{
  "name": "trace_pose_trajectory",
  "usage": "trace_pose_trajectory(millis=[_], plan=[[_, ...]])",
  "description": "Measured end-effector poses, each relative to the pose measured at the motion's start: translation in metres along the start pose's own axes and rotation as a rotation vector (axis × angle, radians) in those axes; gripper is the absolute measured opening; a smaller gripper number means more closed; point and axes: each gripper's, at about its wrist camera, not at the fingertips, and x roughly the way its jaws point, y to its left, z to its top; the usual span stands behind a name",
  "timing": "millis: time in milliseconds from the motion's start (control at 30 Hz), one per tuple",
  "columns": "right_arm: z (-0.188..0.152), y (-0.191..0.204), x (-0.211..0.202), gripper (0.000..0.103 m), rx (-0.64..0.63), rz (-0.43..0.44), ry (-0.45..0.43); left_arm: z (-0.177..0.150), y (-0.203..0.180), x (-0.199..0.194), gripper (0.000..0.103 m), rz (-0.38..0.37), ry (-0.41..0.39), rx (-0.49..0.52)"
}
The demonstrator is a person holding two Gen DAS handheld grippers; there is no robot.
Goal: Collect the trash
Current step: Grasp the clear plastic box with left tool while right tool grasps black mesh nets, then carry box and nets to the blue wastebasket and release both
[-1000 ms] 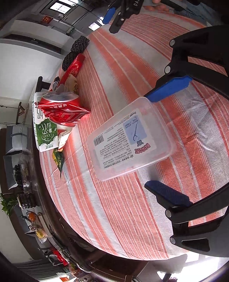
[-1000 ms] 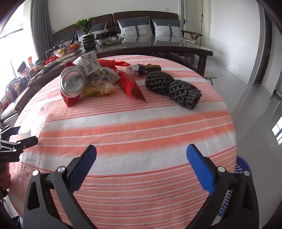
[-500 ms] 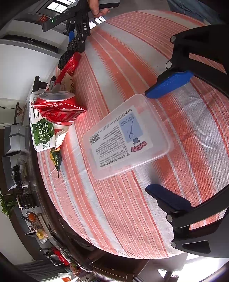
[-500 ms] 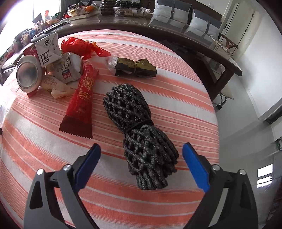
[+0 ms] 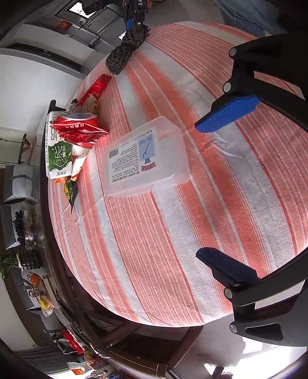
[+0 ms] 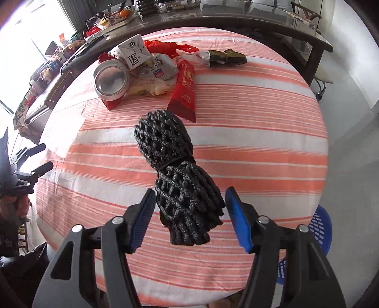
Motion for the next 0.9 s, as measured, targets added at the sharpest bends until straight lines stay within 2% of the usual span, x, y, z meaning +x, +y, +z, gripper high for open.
trace_pose_trajectory(millis=[67,200,267,333,400,467,533,600,633,700,767,900], plan=[[0.0,0.003,-0.006,0.072,0.018,0.012,0.0,0.008,-0.008,-0.004,0.096,-0.031,-0.008,0.013],[0.015,0.006,-0.012,0.073,-0.007,-0.03,-0.013,0.035,-0.023,0.004,0.096,-0.04,-0.007,0.025],[0.024,0.012,-0.005,0.073,-0.02,0.008,0.026,0.049,-0.024,0.015,0.096,-0.038,0.016,0.028],[0.028,0.031,0.004,0.073,-0.093,0.023,0.068,0.06,-0.024,0.028,0.096,-0.034,0.052,0.029],[0.029,0.05,0.015,0.073,-0.183,-0.016,0.093,0.065,-0.023,0.038,0.096,0.002,0.09,0.028],[0.032,0.057,0.026,0.073,-0.209,-0.054,0.114,0.066,-0.022,0.042,0.095,0.017,0.114,0.032],[0.035,0.054,0.035,0.073,-0.206,-0.097,0.122,0.066,-0.023,0.041,0.087,-0.005,0.127,0.039],[0.036,0.05,0.042,0.049,-0.208,-0.091,0.131,0.064,-0.024,0.038,0.066,-0.048,0.139,0.042],[0.035,0.048,0.043,0.038,-0.205,-0.073,0.132,0.063,-0.025,0.036,0.066,-0.038,0.139,0.05],[0.033,0.046,0.038,0.036,-0.189,-0.065,0.109,0.061,-0.029,0.034,0.065,-0.011,0.124,0.078],[0.03,0.044,0.028,0.036,-0.171,-0.052,0.068,0.059,-0.031,0.031,0.064,-0.038,0.119,0.071],[0.022,0.025,-0.005,0.036,-0.069,0.03,-0.042,0.057,-0.048,0.017,0.064,-0.098,0.076,0.064]])
